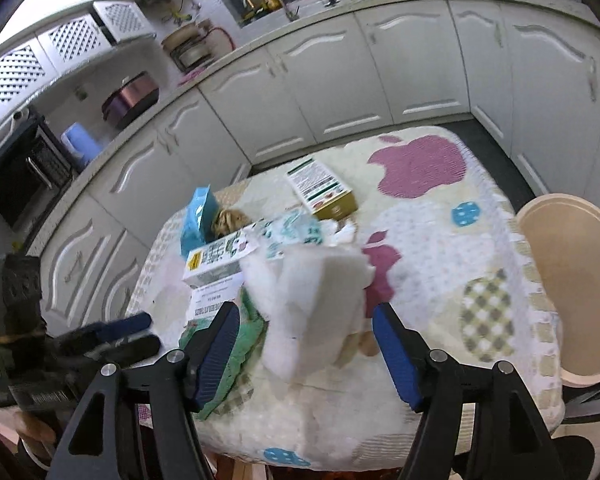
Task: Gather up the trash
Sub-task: 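Move both open tools back over the remaining trash on the table, then grasp the green towel with left tool while right tool grasps the white block, then carry the green towel with left tool while right tool carries the white block to the bin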
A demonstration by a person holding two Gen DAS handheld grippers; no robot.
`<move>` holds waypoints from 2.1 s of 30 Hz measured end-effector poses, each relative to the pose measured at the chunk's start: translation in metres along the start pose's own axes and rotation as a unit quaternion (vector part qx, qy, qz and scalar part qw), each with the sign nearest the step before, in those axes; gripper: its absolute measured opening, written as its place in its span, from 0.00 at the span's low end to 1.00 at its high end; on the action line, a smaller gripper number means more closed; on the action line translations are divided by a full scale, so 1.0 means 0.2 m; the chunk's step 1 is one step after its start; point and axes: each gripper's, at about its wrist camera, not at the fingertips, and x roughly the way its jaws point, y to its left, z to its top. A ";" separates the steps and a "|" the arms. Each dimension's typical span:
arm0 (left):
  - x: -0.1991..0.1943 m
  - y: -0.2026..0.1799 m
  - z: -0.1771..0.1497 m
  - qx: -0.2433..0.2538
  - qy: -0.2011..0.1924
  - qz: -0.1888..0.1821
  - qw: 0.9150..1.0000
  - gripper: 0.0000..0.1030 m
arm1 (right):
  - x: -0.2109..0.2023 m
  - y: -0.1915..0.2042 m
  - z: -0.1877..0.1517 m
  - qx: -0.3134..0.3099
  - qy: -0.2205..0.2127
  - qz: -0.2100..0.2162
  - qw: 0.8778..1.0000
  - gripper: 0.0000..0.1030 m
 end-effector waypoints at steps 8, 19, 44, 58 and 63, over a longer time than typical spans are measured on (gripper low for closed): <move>0.23 0.00 -0.07 0.010 0.033 0.021 0.999 0.69 | 0.17 -0.02 0.01 0.026 0.028 0.000 0.999 0.55; 0.23 -0.05 -0.09 0.030 0.037 -0.001 0.999 0.39 | 0.02 -0.09 0.01 0.012 0.003 0.031 0.999 0.34; -0.08 -0.07 -0.02 0.025 -0.045 0.034 0.998 0.38 | -0.16 0.01 0.01 -0.022 -0.024 0.047 0.998 0.34; -0.08 -0.10 0.06 0.019 -0.062 0.032 0.997 0.38 | -0.18 0.01 0.02 -0.029 -0.025 0.041 0.998 0.34; -0.07 -0.12 0.07 0.020 -0.063 0.032 0.997 0.38 | -0.18 0.00 0.02 -0.029 -0.026 0.037 0.999 0.34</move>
